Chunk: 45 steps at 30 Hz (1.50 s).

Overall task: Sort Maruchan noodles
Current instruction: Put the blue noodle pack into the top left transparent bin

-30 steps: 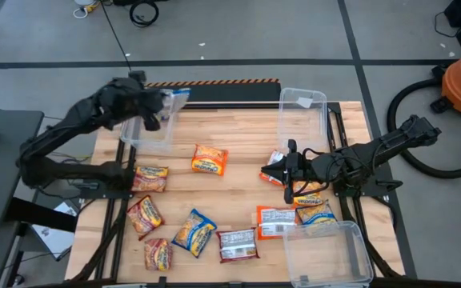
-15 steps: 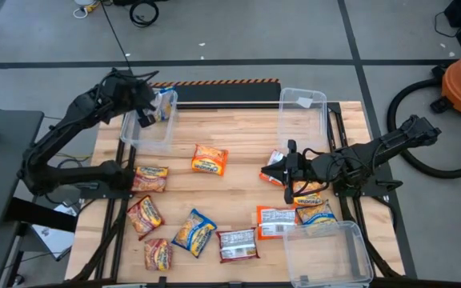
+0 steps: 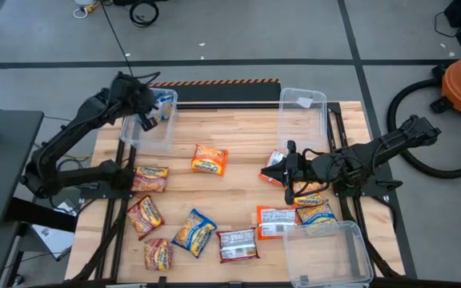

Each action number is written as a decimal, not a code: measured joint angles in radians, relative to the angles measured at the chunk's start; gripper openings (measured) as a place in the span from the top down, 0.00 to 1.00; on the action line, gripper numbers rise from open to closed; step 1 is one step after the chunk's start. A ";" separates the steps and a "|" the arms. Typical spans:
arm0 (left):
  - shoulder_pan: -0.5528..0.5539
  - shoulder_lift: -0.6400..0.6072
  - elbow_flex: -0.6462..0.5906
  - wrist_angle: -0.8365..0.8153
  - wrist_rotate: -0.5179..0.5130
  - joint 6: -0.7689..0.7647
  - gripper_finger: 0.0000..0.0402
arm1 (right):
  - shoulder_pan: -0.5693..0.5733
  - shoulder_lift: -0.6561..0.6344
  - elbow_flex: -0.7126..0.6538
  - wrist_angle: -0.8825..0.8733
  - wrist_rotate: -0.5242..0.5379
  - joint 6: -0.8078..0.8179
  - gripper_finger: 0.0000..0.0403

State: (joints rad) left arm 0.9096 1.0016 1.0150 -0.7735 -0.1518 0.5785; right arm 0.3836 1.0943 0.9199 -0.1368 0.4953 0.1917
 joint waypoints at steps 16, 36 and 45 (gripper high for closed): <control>0.048 0.000 -0.173 0.158 0.048 -0.047 0.99 | 0.000 0.000 0.000 0.000 0.000 -0.001 0.91; 0.111 0.178 -0.173 0.238 -0.002 -0.248 0.99 | 0.000 0.000 0.000 0.000 0.000 0.000 0.91; 0.111 0.177 -0.173 0.257 -0.185 -0.304 0.95 | 0.000 0.000 0.000 0.000 0.006 0.000 0.91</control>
State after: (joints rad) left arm 1.0203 1.1786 0.8425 -0.5166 -0.3366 0.2748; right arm 0.3832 1.0943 0.9199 -0.1368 0.5012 0.1913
